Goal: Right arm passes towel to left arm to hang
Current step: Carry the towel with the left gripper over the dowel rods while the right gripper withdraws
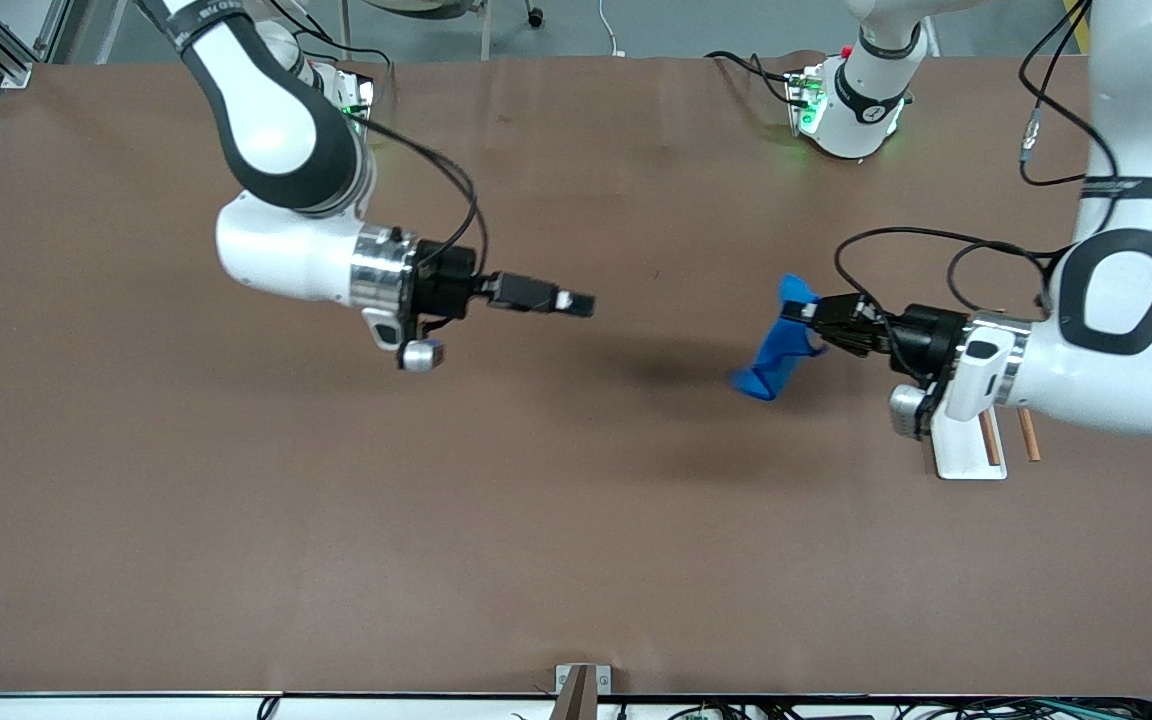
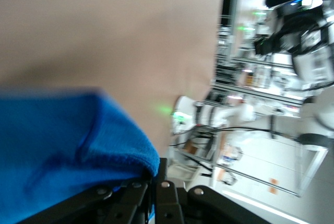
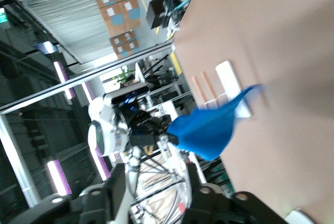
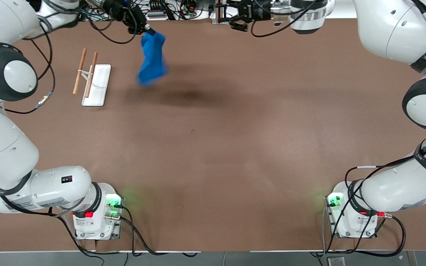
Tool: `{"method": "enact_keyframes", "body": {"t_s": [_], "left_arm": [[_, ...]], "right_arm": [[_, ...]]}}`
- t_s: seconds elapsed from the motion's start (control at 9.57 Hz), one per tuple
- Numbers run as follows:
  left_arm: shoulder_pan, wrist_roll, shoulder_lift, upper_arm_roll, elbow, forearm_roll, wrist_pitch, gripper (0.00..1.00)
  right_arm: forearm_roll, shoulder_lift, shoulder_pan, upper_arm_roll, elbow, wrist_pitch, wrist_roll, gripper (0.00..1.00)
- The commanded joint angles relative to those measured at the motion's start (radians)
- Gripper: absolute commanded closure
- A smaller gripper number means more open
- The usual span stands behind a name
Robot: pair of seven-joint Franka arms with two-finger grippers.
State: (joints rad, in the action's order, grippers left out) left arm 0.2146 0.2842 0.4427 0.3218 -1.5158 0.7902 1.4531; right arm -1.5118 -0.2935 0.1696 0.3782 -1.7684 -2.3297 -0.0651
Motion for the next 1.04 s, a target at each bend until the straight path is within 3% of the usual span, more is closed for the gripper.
{"method": "enact_keyframes", "body": {"t_s": [0.0,0.31,0.73,0.94], "left_arm": [[0.002,-0.083,-0.03,-0.006,-0.011,-0.258,0.015,1.0],[0.022,-0.194,-0.032,-0.053,-0.014,-0.431,0.099,1.0],[0.112,-0.223,-0.027,-0.069,-0.014,-0.727,0.177,1.0],[0.166,-0.058,-0.003,-0.069,0.018,-0.842,0.225,1.0]], "right_arm": [[0.185,0.016,-0.097,0.01,-0.061,0.013,0.013,0.0],[0.481,0.016,-0.244,0.005,-0.095,0.084,0.021,0.0],[0.995,0.045,-0.242,-0.183,-0.095,0.115,0.066,0.0],[1.198,0.106,-0.242,-0.275,-0.083,0.189,0.079,0.0]]}}
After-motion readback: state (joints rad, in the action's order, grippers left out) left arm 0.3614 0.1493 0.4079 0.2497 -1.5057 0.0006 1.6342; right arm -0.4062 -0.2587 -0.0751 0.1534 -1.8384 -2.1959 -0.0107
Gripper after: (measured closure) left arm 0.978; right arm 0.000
